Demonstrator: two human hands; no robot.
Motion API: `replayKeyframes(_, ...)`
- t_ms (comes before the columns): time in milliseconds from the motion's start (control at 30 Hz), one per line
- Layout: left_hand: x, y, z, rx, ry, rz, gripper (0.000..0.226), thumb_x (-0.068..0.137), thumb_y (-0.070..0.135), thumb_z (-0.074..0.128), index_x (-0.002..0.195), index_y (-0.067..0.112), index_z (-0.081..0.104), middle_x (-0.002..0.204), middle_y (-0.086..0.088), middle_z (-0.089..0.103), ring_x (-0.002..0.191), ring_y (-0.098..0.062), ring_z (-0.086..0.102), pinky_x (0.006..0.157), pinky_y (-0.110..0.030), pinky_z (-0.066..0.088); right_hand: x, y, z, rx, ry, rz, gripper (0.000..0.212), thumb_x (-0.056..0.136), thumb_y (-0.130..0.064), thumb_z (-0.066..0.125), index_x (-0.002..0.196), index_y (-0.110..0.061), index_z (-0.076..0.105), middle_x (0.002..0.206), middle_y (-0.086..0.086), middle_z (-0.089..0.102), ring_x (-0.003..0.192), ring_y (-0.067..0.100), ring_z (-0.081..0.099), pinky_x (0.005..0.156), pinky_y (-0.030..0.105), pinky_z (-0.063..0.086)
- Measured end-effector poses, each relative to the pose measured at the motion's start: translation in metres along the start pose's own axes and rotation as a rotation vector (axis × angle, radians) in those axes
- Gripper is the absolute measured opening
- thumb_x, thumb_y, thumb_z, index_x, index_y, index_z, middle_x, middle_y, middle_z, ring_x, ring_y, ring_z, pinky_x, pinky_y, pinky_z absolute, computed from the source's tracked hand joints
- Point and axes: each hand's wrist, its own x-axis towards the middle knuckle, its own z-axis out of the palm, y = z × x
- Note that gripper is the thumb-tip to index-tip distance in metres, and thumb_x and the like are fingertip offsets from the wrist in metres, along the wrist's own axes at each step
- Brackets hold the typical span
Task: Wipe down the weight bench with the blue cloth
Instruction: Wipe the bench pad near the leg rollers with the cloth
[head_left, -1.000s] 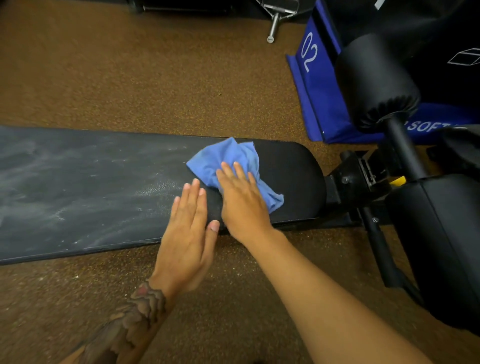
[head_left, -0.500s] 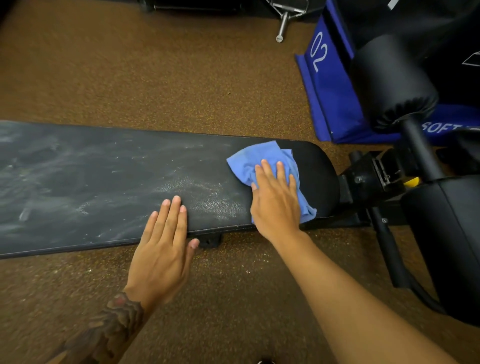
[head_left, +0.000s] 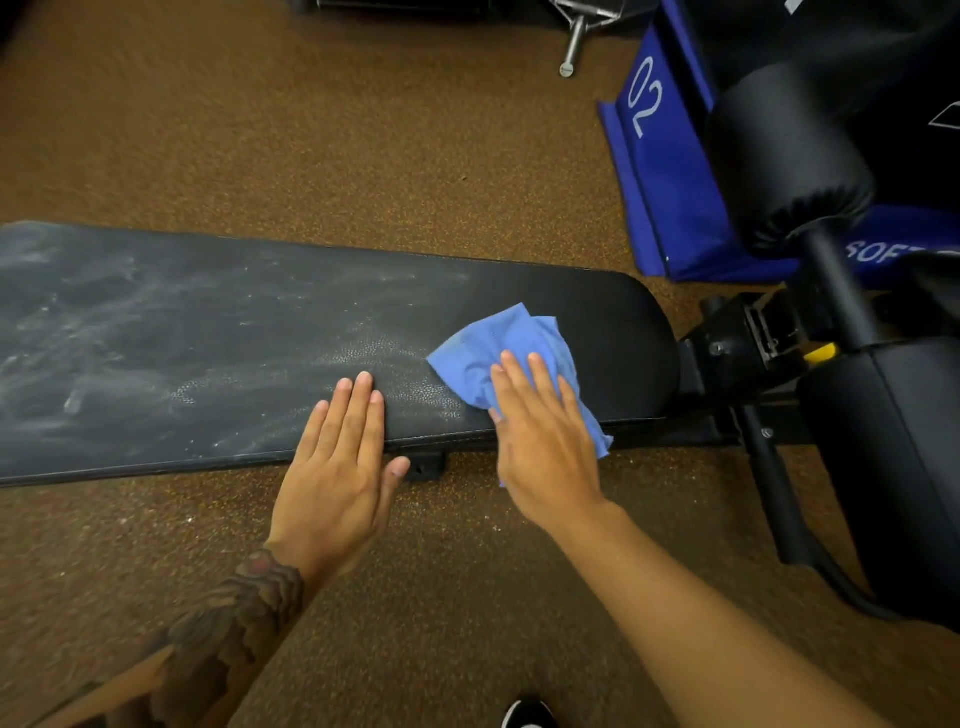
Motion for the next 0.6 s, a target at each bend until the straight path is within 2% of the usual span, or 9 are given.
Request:
replayKeyframes(67,-0.001,0.0,0.0,0.007,-0.006,-0.002,0.067,0.099,0.044,0.024,0.146,-0.004,0.02,0.157,-0.02,0.01,0.147,-0.03,0.005,0.118,-0.047,0.012,0.017,0.01,-0.008,-0.023,-0.047,0.049,0.048,0.101,-0.031,0.026,0.145,-0.016,0.038,0.154,0.0,0.033,0.145,0.027,0.019,0.116,0.048,0.018)
replayKeyframes(100,-0.001,0.0,-0.001,0.01,-0.005,-0.003,0.068,0.099,0.044,0.024,0.147,-0.004,0.019,0.157,-0.019,0.01,0.147,-0.03,0.005,0.118,-0.047,0.012,0.03,0.015,-0.01,-0.035,-0.064,0.082,0.048,0.102,-0.033,0.023,0.146,-0.019,0.035,0.156,-0.002,0.028,0.146,0.026,0.014,0.116,0.046,0.014)
replayKeyframes(200,-0.001,0.0,0.0,0.017,-0.001,-0.006,0.068,0.099,0.046,0.023,0.147,-0.003,0.019,0.157,-0.019,0.01,0.147,-0.03,0.005,0.118,-0.046,0.011,0.071,0.019,-0.009,-0.092,-0.06,0.153,0.046,0.103,-0.034,0.025,0.148,-0.023,0.028,0.159,-0.005,0.02,0.147,0.027,0.008,0.116,0.047,0.01)
replayKeyframes(367,-0.002,0.001,0.001,0.02,0.004,-0.017,0.068,0.099,0.045,0.024,0.147,-0.003,0.019,0.157,-0.019,0.01,0.147,-0.03,0.005,0.118,-0.046,0.011,0.099,-0.004,-0.001,-0.081,-0.037,0.193,0.046,0.104,-0.029,0.027,0.149,-0.018,0.025,0.159,-0.002,0.017,0.147,0.029,0.005,0.117,0.047,0.007)
replayKeyframes(467,-0.001,0.003,0.001,0.01,0.003,-0.021,0.068,0.099,0.045,0.023,0.147,-0.003,0.02,0.157,-0.019,0.011,0.147,-0.03,0.006,0.118,-0.047,0.012,0.084,-0.014,-0.002,-0.021,-0.046,0.105,0.046,0.103,-0.026,0.03,0.148,-0.016,0.027,0.159,-0.001,0.019,0.147,0.028,0.008,0.117,0.046,0.01)
replayKeyframes(600,-0.001,0.003,0.001,-0.01,0.005,-0.021,0.068,0.098,0.044,0.024,0.145,-0.005,0.023,0.156,-0.02,0.014,0.146,-0.031,0.009,0.118,-0.047,0.013,0.03,-0.019,-0.004,0.052,-0.078,-0.064,0.045,0.102,-0.024,0.033,0.145,-0.011,0.037,0.155,0.004,0.032,0.145,0.028,0.019,0.117,0.048,0.018)
